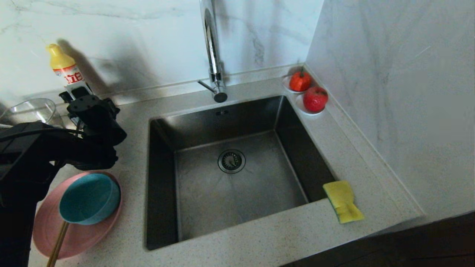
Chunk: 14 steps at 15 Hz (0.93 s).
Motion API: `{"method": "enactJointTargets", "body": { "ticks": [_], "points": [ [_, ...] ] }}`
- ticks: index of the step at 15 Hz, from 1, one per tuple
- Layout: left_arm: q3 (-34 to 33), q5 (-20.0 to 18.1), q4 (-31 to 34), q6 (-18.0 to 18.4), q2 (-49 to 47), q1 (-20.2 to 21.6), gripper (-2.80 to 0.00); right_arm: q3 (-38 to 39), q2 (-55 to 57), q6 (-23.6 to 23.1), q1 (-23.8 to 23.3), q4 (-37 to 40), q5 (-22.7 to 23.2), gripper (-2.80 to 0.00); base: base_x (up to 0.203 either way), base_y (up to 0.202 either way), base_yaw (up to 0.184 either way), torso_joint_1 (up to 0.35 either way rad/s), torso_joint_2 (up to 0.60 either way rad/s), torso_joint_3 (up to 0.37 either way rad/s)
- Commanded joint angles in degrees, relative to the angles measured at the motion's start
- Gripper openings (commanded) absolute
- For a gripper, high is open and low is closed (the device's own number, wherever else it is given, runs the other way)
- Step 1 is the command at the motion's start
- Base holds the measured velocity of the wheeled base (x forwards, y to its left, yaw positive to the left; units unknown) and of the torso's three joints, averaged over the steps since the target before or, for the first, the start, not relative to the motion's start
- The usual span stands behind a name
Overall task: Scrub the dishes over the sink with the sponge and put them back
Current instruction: Place the dish soap on the table
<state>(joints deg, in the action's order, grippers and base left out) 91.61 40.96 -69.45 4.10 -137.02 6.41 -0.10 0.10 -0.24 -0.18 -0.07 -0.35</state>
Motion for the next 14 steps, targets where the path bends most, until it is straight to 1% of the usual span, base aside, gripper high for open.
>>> {"method": "enactJointTargets", "body": {
  "ticks": [1, 2, 3, 5, 7, 9, 14],
  "points": [
    [-0.1, 0.3, -0.1, 0.0, -0.5, 0.1, -2.80, 0.1, 0.0, 0.0, 0.0, 0.0, 0.0, -2.80, 0.000, 0.000, 0.000, 0.000, 0.00, 0.000],
    [0.1, 0.2, -0.1, 0.0, -0.5, 0.1, -2.80, 0.0, 0.1, 0.0, 0.0, 0.0, 0.0, -2.80, 0.000, 0.000, 0.000, 0.000, 0.00, 0.000],
    [0.5, 0.2, -0.1, 0.1, -0.4, 0.1, 0.00, 0.0, 0.1, 0.0, 0.0, 0.0, 0.0, -2.80, 0.000, 0.000, 0.000, 0.000, 0.00, 0.000],
    [0.3, 0.2, -0.4, 0.0, -0.3, 0.1, 0.00, 0.0, 0.1, 0.0, 0.0, 0.0, 0.0, -2.80, 0.000, 0.000, 0.000, 0.000, 0.00, 0.000],
    [-0.2, 0.2, -3.9, 0.5, 0.2, 0.1, 0.00, 0.0, 0.0, 0.0, 0.0, 0.0, 0.0, -2.80, 0.000, 0.000, 0.000, 0.000, 0.00, 0.000],
    [-0.8, 0.3, -5.7, 1.3, 0.7, 0.1, 0.00, 0.0, 0.1, 0.0, 0.0, 0.0, 0.0, -2.80, 0.000, 0.000, 0.000, 0.000, 0.00, 0.000],
    [-1.0, 0.0, -5.0, 1.2, 0.9, 0.1, 0.00, 0.0, 0.1, 0.0, 0.0, 0.0, 0.0, -2.80, 0.000, 0.000, 0.000, 0.000, 0.00, 0.000]
  ]
}}
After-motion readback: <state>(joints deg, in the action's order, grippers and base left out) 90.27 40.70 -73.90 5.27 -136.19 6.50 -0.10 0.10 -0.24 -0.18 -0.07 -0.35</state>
